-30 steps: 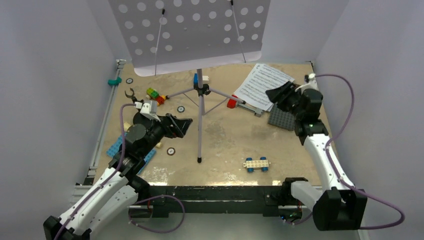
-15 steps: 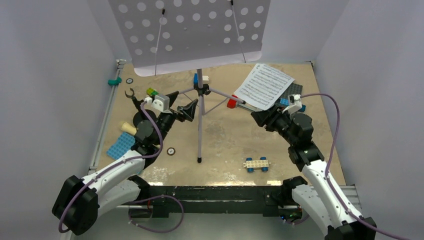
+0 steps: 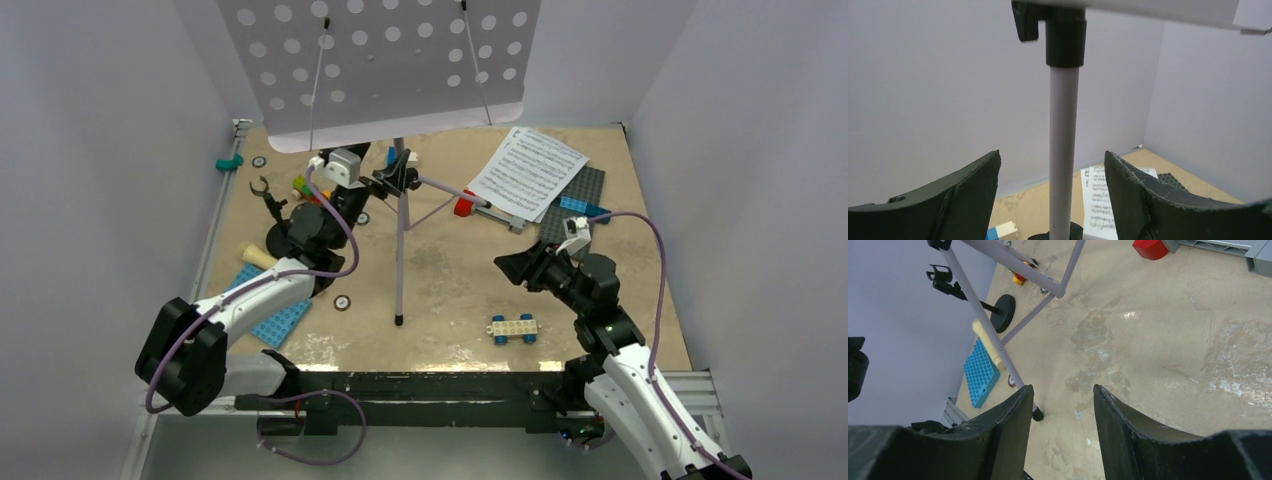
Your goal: Pack up the instrument practice props
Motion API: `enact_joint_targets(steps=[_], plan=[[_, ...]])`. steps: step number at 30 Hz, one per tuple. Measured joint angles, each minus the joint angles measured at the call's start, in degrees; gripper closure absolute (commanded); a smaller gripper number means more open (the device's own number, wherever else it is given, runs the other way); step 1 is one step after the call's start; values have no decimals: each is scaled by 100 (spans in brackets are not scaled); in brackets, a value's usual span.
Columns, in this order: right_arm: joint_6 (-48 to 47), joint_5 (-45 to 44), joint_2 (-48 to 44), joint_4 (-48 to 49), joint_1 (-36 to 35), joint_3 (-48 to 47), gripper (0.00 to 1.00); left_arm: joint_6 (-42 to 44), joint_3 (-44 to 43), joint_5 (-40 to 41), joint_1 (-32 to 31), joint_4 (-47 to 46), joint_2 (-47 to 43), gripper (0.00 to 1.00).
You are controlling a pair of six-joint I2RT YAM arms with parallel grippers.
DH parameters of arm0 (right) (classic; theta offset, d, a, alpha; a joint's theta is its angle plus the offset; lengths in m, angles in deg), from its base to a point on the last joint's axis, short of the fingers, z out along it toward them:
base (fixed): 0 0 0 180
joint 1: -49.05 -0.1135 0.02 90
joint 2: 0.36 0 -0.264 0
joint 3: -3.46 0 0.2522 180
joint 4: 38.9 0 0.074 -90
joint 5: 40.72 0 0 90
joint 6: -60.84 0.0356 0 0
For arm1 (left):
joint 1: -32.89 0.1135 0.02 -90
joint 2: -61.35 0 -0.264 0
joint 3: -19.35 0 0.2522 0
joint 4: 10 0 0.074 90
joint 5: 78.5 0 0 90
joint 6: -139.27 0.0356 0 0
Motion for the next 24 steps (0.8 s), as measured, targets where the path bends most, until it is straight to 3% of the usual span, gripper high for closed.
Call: enact_joint_targets(steps=[17,21,24], plan=[[-20,278,15,-94,-4,66,47,57,-505,50,-173,-337,973,41],[-22,280,22,-96,-4,66,47,101,-614,74,-173,-350,1047,50],[-22,284,22,-98,-4,66,47,114,-621,114,-192,-400,1058,49]])
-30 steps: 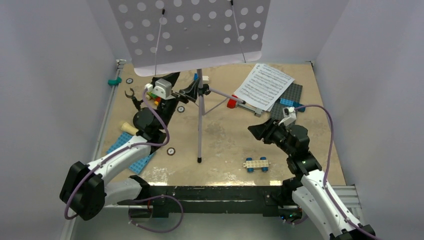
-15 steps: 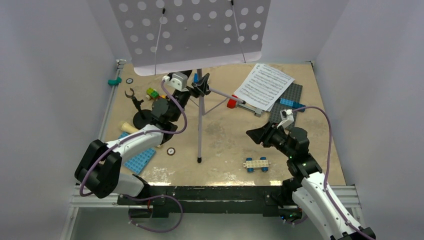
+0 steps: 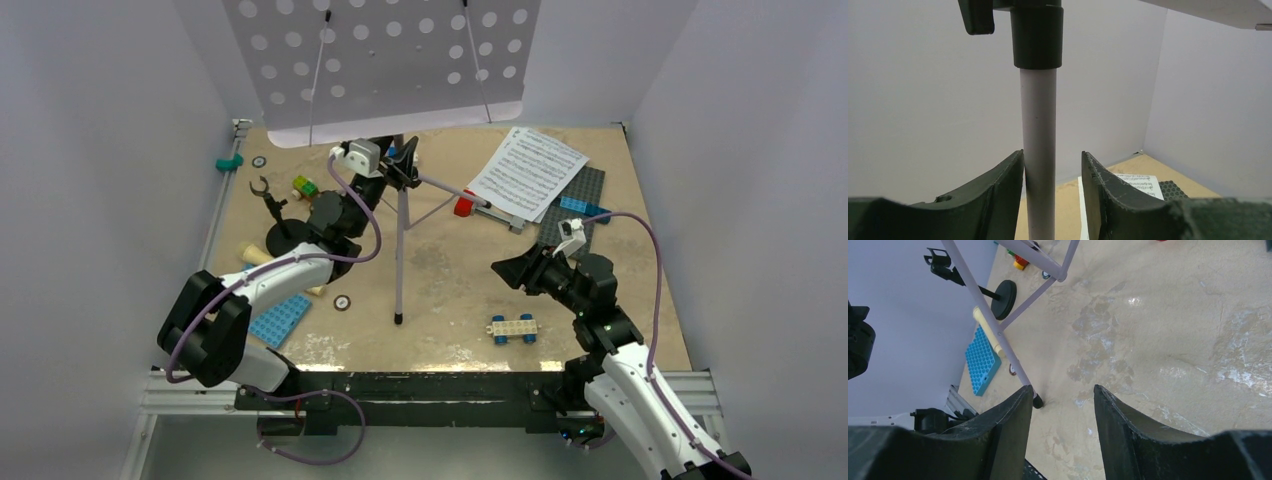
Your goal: Pack up the instrument practice props
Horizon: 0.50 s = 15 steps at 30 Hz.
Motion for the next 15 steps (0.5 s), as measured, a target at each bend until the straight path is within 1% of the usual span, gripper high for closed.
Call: enact_joint_targets(steps=[2,3,4,8,13,15], plan=[[0,4,0,2,0,0,47,9,0,33,-13,-31,13,37],[0,7,0,0,0,0,47,28,0,48,-22,-55,17,33],[0,11,0,0,0,0,47,35,2,79,-37,-76,17,31],[-7,13,-4,2,0,0,47,251,33,238,-146,-223,37,30],[-15,15,-4,2,0,0,47,887,33,343,-420,-404,105,29],[-15,15,-9,2,0,0,47,1117,33,358,-511,-428,129,27]])
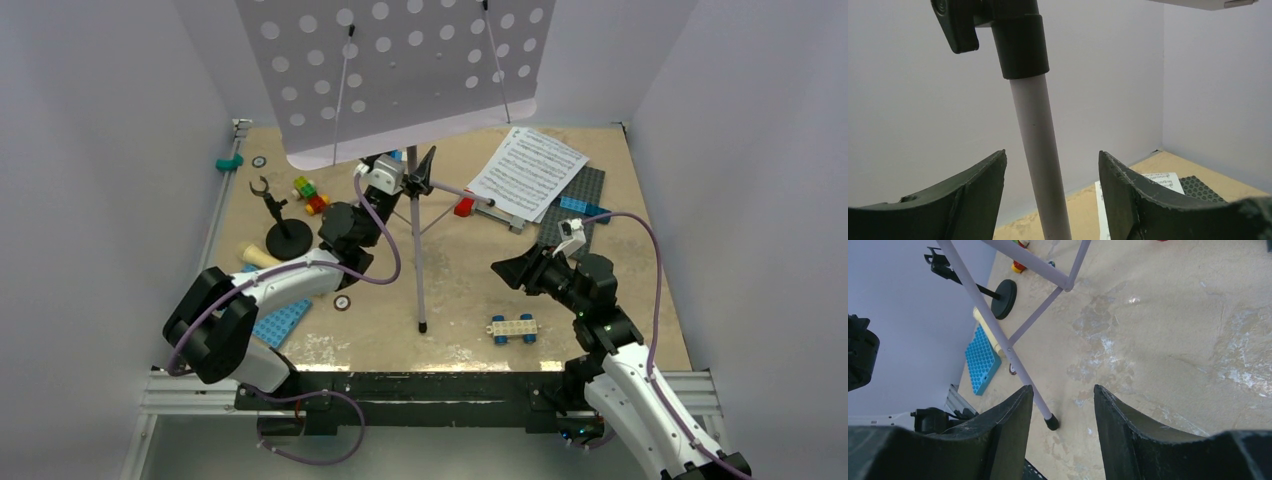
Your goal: Pack up the instrument practice props
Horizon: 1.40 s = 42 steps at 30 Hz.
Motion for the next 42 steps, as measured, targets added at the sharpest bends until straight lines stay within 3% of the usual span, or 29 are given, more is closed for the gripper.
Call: enact_joint_targets(steps=[7,19,31,42], plan=[[-2,0,-13,-2,0,0,47,442,50,243,-96,-210,94,19],[-2,2,-13,-2,0,0,47,413,608,490,-94,-612,59,12],[-4,2,-13,-4,0,0,47,688,837,424,-501,-846,-59,18],[-4,4,-48,-15,0,0,47,1475,192,442,-699,-909,26,31]])
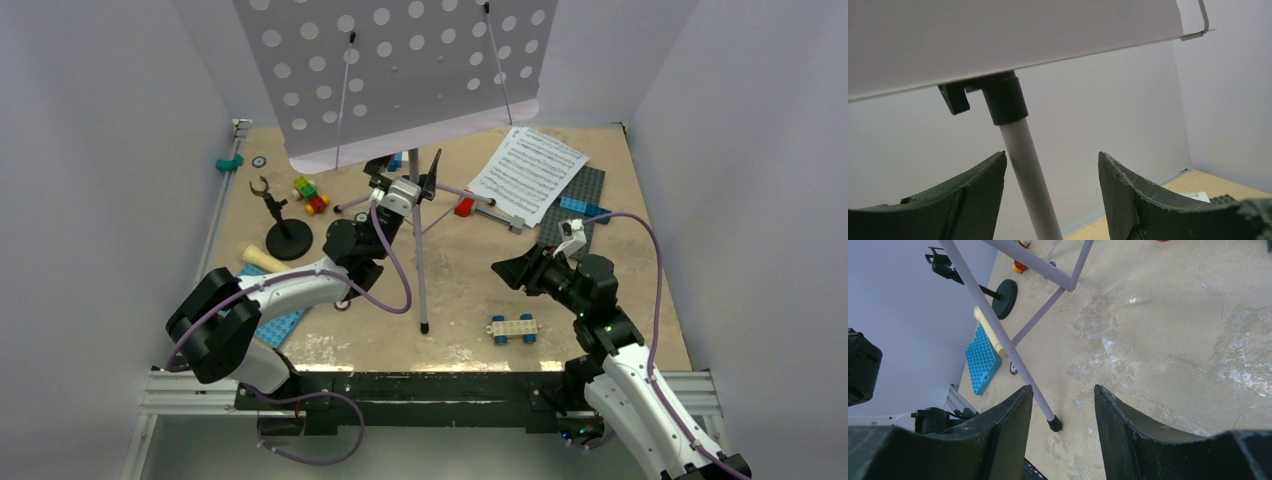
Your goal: Pack up the instrument practice props
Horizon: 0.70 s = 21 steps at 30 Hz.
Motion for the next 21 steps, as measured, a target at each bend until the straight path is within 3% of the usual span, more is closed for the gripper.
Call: enact_joint_targets(steps=[6,14,19,21], plan=[[-2,20,0,-44,0,0,46,247,-378,155,4,-35,295,39],[-2,74,0,-76,0,0,46,393,-671,498,7,-146,612,57],[0,129,0,-74,0,0,46,450,-802,691,7,-146,717,58],[0,129,0,-76,0,0,46,461,-857,758,7,-133,761,66]])
